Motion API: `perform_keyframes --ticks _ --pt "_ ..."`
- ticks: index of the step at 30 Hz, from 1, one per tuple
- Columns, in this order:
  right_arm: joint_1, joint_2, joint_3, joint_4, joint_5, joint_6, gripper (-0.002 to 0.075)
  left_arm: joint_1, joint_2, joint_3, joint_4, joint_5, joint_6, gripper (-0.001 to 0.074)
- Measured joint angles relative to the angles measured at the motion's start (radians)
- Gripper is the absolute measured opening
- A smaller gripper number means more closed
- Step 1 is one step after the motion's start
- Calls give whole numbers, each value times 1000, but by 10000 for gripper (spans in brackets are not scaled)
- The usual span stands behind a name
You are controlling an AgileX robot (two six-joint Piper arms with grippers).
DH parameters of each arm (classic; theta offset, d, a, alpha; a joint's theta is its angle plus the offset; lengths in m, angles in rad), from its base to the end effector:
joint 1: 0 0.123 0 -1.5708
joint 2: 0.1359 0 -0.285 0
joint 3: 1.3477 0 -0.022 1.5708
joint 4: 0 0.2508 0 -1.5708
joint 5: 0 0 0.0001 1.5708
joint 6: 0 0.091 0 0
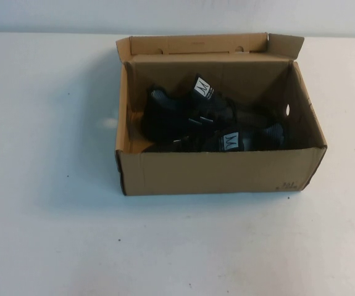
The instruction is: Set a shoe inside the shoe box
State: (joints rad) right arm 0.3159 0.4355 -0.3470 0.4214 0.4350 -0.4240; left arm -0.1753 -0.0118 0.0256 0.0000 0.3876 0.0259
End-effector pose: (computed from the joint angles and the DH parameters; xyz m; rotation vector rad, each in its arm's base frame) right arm 0.0840 0.0440 0.2636 -0.4604 1.9294 0.3517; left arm 0.0514 -0.0091 0.1704 0.1894 1.8767 -0.1023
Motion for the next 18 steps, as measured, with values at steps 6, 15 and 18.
perform_keyframes --ticks 6,15,18 --pt "-46 -127 0 0 12 0 -16 0 0 0 0 0 0 -1" --pt "-151 -371 0 -43 34 0 -16 0 0 0 0 0 4 -1" --pt "-156 -384 0 -126 27 0 -16 0 0 0 0 0 4 -1"
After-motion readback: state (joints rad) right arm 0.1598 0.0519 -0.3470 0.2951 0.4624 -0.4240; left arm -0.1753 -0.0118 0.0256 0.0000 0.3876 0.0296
